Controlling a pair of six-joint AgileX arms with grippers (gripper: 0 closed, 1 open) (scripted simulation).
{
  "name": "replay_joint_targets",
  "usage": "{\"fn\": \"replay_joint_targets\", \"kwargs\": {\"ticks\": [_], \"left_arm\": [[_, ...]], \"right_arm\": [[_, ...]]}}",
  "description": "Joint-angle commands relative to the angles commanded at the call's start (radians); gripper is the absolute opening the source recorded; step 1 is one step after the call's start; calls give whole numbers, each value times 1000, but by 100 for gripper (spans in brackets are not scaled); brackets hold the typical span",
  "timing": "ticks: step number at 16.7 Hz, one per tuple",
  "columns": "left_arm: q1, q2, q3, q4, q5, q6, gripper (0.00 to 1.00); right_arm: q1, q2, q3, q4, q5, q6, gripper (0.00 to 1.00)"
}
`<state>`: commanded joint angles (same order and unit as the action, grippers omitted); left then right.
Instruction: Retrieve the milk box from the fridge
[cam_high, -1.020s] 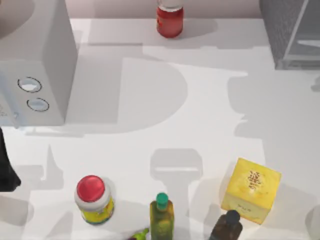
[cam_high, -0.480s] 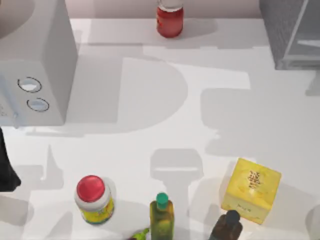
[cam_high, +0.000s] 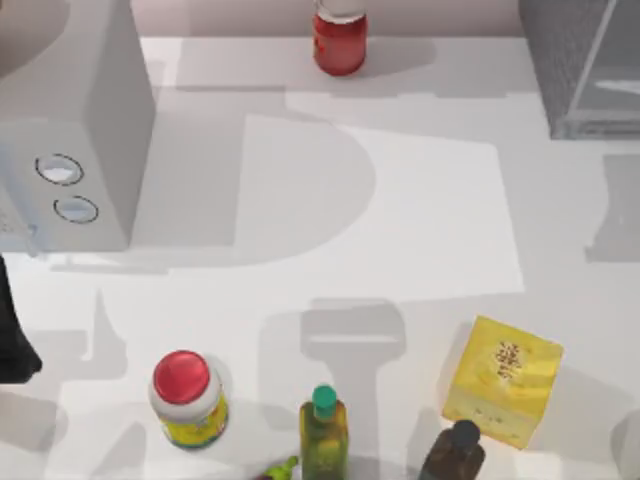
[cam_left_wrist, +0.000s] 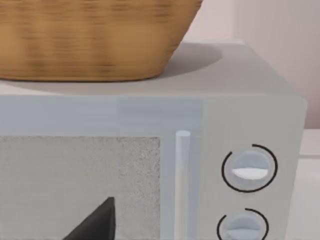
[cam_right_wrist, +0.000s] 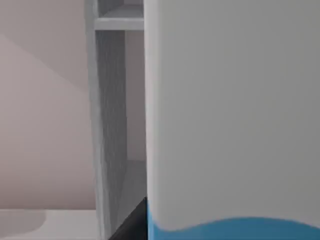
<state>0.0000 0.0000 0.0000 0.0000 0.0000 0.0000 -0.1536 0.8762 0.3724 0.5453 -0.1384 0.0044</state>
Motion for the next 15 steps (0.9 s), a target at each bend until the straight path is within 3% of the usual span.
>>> {"fn": "replay_joint_targets", "kwargs": {"ticks": [8, 15], "left_arm": [[0, 0, 0, 0, 0, 0, 100], [0, 0, 0, 0, 0, 0, 100]], "right_arm": [[118, -700, -287, -421, 107, -5, 0], [154, -876, -372, -545, 138, -4, 0]]}}
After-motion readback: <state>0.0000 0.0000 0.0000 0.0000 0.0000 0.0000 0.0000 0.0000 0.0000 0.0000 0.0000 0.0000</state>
